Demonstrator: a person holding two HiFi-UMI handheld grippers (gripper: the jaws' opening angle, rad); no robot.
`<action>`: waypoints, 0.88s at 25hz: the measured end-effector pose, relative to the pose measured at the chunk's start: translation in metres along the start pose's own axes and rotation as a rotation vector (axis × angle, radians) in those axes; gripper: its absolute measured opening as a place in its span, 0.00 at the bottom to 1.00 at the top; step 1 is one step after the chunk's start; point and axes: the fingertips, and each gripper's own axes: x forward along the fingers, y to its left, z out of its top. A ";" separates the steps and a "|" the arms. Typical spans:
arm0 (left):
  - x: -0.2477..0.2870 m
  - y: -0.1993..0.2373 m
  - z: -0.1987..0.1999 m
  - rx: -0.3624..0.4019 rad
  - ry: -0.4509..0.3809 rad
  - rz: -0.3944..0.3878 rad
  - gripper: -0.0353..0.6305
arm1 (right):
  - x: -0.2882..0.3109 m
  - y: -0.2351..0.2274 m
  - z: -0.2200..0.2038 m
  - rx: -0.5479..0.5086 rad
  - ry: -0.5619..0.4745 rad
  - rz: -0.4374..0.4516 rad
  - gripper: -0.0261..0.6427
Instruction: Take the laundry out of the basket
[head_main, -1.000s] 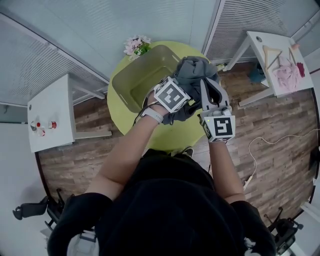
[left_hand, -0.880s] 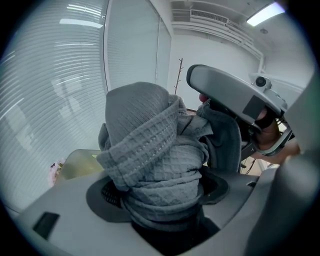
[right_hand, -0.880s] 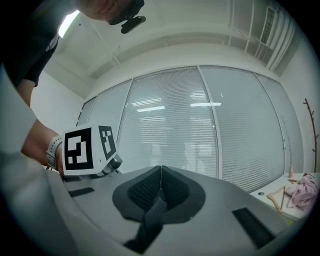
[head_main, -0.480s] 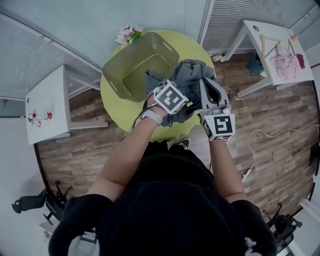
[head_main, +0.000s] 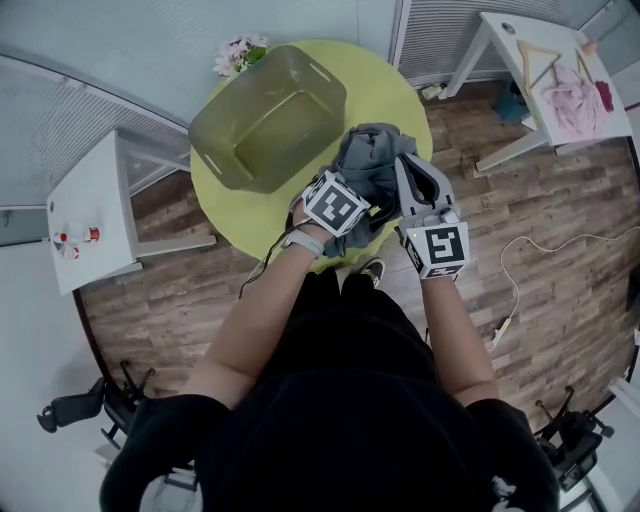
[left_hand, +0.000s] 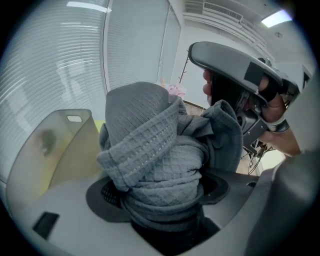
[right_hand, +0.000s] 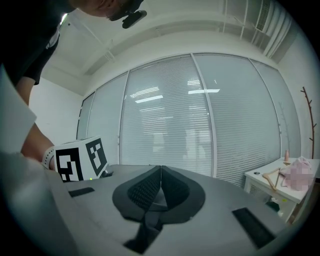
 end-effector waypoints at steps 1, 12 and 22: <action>0.005 0.003 -0.006 -0.010 0.007 0.000 0.60 | 0.001 0.001 -0.007 -0.001 0.014 0.004 0.07; 0.042 0.044 -0.066 -0.070 0.070 0.036 0.60 | 0.025 0.030 -0.063 0.010 0.120 0.054 0.07; 0.085 0.073 -0.110 -0.101 0.113 0.043 0.60 | 0.049 0.044 -0.115 0.050 0.201 0.058 0.07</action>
